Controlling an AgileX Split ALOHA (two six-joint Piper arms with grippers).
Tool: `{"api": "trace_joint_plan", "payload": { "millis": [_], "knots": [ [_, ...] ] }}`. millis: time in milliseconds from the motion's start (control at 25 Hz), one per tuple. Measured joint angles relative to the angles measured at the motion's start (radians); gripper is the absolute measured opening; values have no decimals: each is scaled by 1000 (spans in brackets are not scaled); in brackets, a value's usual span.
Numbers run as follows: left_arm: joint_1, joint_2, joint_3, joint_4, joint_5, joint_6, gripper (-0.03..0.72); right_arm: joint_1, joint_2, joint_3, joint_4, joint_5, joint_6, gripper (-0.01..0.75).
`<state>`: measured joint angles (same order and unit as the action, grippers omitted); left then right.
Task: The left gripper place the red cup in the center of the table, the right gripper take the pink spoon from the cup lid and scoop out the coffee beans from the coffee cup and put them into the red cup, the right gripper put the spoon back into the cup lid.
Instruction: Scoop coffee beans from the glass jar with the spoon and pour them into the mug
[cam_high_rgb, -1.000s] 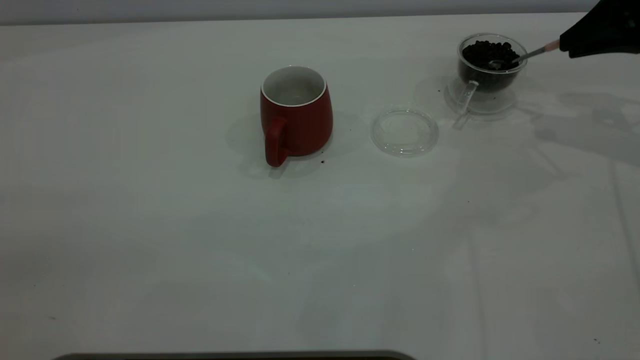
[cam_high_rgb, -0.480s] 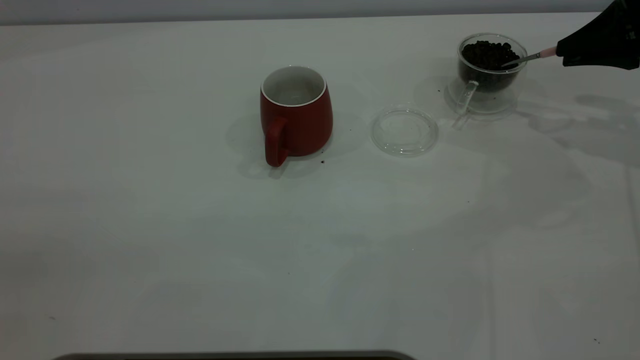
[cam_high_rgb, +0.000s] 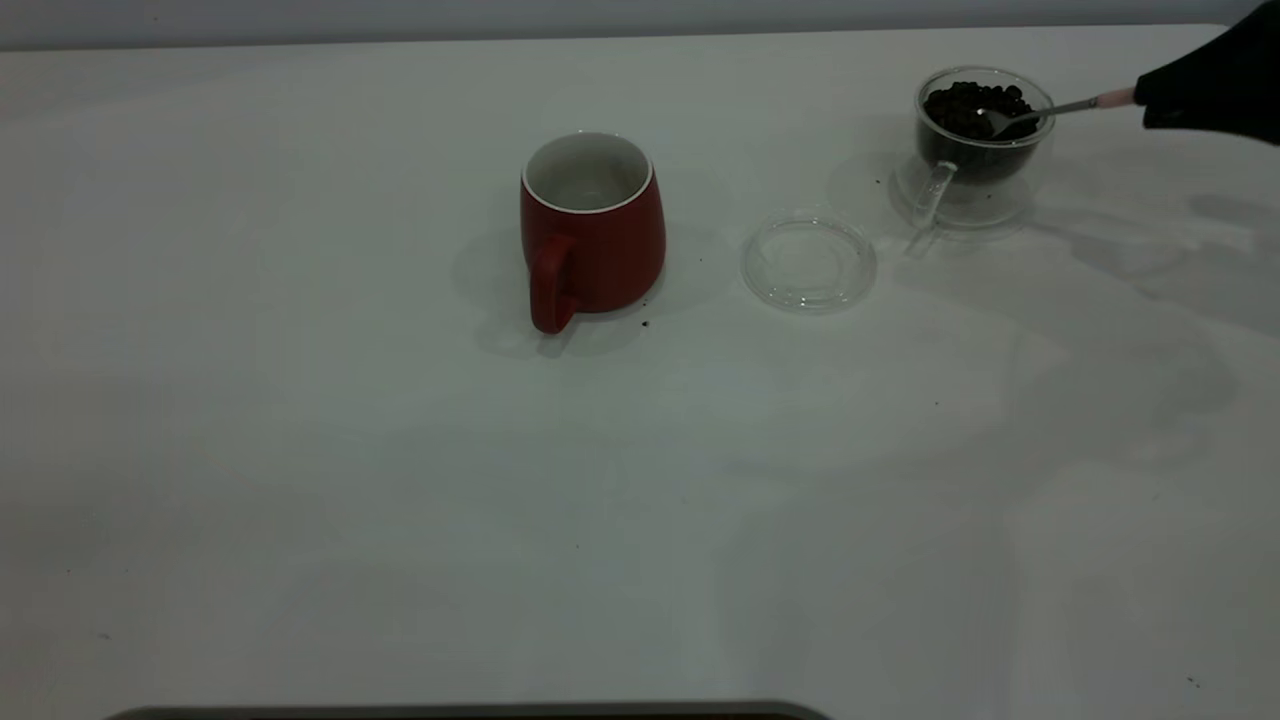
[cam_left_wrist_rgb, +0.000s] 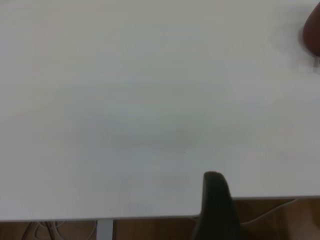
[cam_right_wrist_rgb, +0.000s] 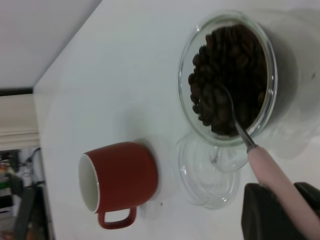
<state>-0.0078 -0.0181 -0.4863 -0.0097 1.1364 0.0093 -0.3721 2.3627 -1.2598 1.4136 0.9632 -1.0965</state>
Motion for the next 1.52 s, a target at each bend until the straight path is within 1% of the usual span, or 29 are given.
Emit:
{"api": "trace_joint_plan", "payload": {
  "millis": [320,840,1240,1520],
  "knots": [
    [0,0,0,0,0,1,569,0,19,0,30,18,9,111],
    [0,0,0,0,0,1,569,-32,87,-1,112,100,24,111],
    [0,0,0,0,0,1,569,-65,106,-1,124,156,10,110],
    [0,0,0,0,0,0,569,-86,106,-1,124,174,2,110]
  ]
}}
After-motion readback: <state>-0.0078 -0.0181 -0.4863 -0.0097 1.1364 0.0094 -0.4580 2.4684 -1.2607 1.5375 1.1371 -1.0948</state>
